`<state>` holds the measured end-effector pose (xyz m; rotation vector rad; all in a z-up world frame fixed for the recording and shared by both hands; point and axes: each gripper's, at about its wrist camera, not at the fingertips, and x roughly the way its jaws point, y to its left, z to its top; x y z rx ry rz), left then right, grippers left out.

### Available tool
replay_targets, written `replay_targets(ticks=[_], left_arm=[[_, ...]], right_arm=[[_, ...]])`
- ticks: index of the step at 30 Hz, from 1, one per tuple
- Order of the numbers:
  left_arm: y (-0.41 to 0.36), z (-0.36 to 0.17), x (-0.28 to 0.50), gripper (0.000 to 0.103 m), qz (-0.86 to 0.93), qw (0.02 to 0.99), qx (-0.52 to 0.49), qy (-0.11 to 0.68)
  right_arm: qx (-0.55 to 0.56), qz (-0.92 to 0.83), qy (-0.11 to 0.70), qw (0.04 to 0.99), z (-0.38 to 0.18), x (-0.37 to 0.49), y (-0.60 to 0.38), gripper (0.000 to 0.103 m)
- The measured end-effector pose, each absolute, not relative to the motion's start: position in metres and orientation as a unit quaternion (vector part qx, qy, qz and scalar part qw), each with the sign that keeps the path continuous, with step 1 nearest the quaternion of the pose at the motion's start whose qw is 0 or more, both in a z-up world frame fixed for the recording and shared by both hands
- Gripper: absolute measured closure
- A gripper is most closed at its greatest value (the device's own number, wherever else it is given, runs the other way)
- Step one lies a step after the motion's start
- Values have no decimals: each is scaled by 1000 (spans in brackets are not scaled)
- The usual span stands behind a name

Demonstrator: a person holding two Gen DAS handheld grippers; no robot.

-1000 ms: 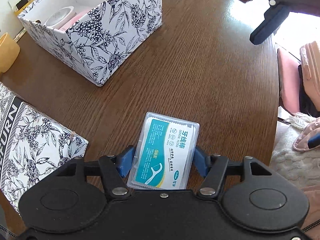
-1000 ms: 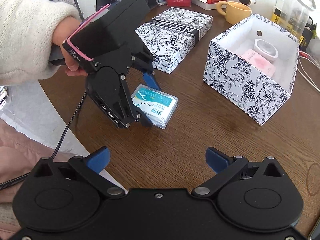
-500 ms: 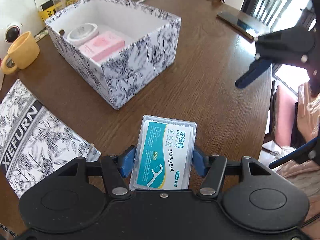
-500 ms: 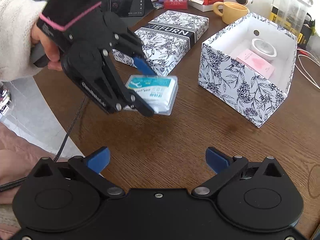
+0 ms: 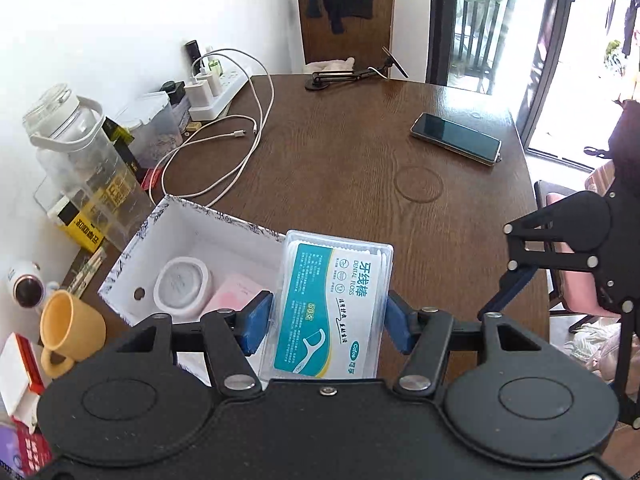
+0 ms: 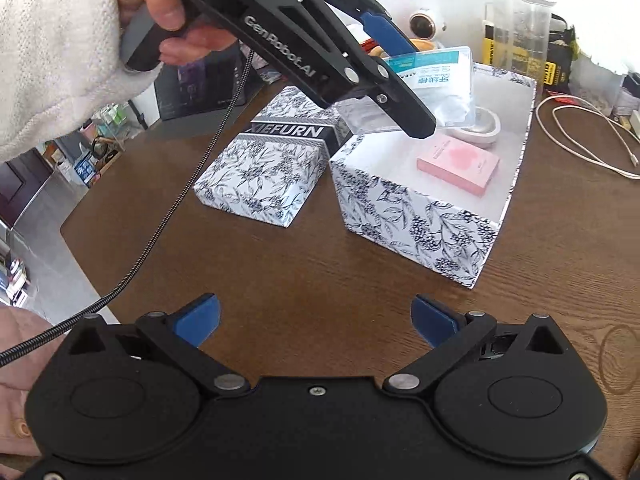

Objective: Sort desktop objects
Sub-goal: 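Lower the floss box into the storage box beside the pink box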

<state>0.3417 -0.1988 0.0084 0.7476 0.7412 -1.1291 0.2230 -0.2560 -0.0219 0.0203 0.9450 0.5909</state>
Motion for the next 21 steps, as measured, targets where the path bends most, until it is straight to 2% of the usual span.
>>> replay_targets(ticks=[5,14,21], left_arm=[[-220,-38,374,44,-492,677,413,358],[-236,-102,428,44,-508,623,401,439],[-248,-134,431,44,-528,585,418,452]], right_arm=[[57,264,462,845,-27,237,-272,0],[98,238,484,836,-49,243,-279,0],[107,215,499,833,-57,239,-292,0]])
